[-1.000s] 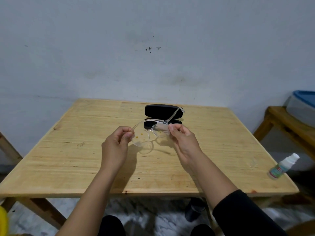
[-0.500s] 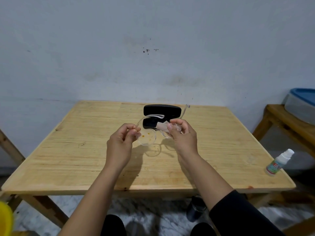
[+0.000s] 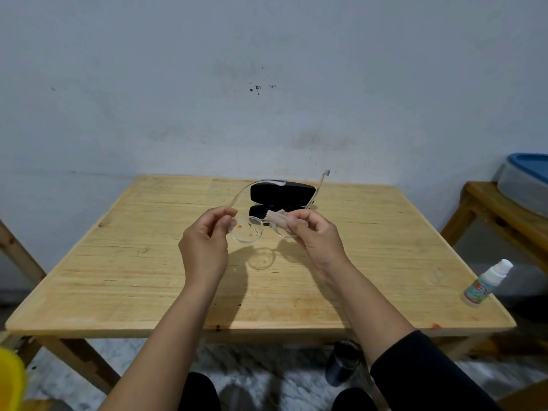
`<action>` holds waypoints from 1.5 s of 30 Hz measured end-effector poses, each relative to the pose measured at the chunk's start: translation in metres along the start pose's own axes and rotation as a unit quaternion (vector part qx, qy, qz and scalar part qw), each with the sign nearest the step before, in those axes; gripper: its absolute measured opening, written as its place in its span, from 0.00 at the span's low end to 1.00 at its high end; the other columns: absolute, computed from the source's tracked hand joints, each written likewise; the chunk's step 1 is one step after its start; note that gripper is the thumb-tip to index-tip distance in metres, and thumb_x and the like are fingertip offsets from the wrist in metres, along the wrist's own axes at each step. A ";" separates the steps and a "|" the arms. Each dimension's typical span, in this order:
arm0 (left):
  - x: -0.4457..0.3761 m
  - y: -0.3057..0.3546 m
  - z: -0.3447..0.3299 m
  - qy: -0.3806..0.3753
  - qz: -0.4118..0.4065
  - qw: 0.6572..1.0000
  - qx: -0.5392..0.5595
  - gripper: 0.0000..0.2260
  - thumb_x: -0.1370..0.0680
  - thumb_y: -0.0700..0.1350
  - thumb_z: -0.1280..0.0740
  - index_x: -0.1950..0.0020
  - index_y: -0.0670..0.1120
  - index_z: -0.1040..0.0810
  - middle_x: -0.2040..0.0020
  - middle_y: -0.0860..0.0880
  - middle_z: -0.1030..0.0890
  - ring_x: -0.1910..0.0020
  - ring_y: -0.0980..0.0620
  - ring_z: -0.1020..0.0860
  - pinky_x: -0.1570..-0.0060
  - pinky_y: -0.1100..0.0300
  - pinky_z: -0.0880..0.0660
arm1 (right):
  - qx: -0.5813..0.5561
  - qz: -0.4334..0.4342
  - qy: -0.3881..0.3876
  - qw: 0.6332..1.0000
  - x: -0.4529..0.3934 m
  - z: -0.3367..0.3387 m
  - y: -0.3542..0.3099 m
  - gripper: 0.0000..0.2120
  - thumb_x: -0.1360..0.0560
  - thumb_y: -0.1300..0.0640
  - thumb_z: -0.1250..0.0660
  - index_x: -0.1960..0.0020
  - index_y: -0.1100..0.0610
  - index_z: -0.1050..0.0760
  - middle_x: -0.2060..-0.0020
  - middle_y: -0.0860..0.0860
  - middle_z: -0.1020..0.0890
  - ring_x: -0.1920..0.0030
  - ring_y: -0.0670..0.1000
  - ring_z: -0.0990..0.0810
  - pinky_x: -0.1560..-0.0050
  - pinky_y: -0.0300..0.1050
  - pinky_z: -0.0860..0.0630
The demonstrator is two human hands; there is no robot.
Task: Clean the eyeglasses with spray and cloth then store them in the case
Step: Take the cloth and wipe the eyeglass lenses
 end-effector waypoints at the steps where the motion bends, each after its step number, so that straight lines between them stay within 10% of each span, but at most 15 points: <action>1: -0.001 0.000 0.001 0.005 -0.004 1.000 -0.006 0.12 0.23 0.40 0.35 0.59 0.57 0.20 0.63 0.66 0.18 0.59 0.65 0.20 0.54 0.70 0.26 | -0.002 0.006 0.002 1.000 0.001 0.000 -0.001 0.04 0.28 0.60 0.30 0.57 0.52 0.22 0.58 0.50 0.20 0.56 0.47 0.23 0.51 0.42 0.26; 12: 0.004 0.014 -0.009 -0.002 -0.057 0.998 -0.008 0.13 0.25 0.38 0.32 0.58 0.58 0.20 0.61 0.63 0.18 0.55 0.65 0.19 0.55 0.74 0.27 | -0.058 0.026 0.199 0.978 0.009 0.017 0.004 0.08 0.25 0.60 0.32 0.57 0.47 0.20 0.58 0.51 0.18 0.59 0.46 0.19 0.58 0.36 0.22; 34: -0.014 0.010 0.005 0.022 -0.071 0.997 -0.013 0.13 0.24 0.37 0.34 0.59 0.56 0.20 0.61 0.66 0.18 0.56 0.58 0.18 0.53 0.66 0.26 | 0.126 -0.008 -0.130 0.983 -0.010 -0.016 -0.012 0.03 0.30 0.62 0.27 0.59 0.56 0.16 0.61 0.58 0.14 0.57 0.54 0.16 0.47 0.49 0.20; 38: -0.017 0.011 0.011 0.037 -0.078 0.996 -0.015 0.15 0.24 0.37 0.35 0.59 0.58 0.21 0.61 0.67 0.18 0.54 0.55 0.17 0.52 0.62 0.25 | 0.147 0.014 -0.116 0.982 -0.012 -0.012 -0.019 0.02 0.30 0.63 0.27 0.59 0.57 0.17 0.60 0.66 0.17 0.60 0.52 0.17 0.50 0.48 0.21; 45: -0.017 0.010 0.018 0.051 -0.078 0.996 0.000 0.16 0.24 0.35 0.36 0.58 0.58 0.21 0.61 0.67 0.18 0.54 0.54 0.17 0.50 0.63 0.25 | 0.069 0.035 0.031 0.997 -0.010 0.009 -0.015 0.05 0.30 0.61 0.28 0.60 0.52 0.17 0.70 0.44 0.19 0.66 0.42 0.20 0.49 0.47 0.21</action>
Point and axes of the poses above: each hand's wrist, its own x-axis away from the middle knuckle, its own z-axis out of the back of the hand, y = z × x, the point moved 9 cm from there along -x, towards the middle knuckle
